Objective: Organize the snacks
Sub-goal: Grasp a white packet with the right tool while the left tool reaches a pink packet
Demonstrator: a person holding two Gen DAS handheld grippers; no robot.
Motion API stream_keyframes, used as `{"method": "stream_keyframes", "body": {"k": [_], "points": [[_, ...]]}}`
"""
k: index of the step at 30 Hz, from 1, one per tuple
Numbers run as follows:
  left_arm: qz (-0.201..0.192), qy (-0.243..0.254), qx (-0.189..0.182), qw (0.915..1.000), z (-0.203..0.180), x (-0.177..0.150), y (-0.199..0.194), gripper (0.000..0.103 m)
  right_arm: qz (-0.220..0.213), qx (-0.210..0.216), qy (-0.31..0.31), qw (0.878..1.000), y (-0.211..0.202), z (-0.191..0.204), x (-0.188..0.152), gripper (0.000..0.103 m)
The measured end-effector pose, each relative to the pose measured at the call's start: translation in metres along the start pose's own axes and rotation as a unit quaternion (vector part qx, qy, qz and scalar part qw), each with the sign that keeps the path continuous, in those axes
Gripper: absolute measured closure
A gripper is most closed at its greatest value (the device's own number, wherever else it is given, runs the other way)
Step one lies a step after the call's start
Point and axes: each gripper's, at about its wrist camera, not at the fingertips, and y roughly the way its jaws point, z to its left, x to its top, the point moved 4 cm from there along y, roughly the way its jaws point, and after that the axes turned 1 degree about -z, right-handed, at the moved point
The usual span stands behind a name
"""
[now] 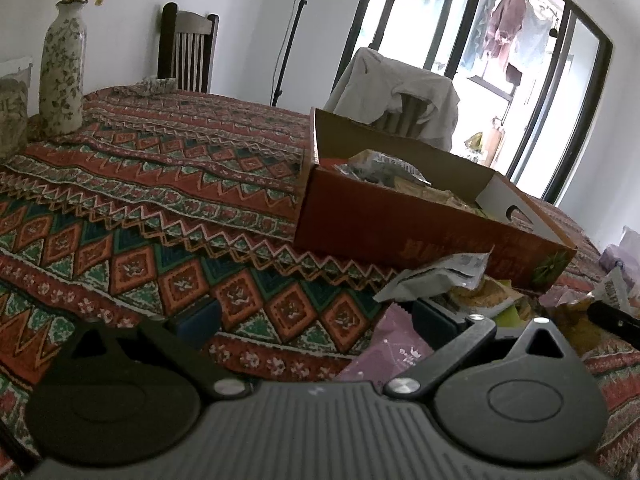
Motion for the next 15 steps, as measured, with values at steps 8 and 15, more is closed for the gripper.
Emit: {"method": "stream_keyframes", "body": {"k": [8,15], "points": [[0.002,0.036,-0.005,0.9993,-0.017,0.001,-0.015,0.000,-0.015,0.013,-0.004,1.000,-0.015,0.004,0.001,0.091],[0.029,0.079,-0.003,0.9964,-0.032,-0.012,-0.015,0.000,-0.017,0.022,-0.005,1.000,-0.022,0.005,-0.004,0.091]]}}
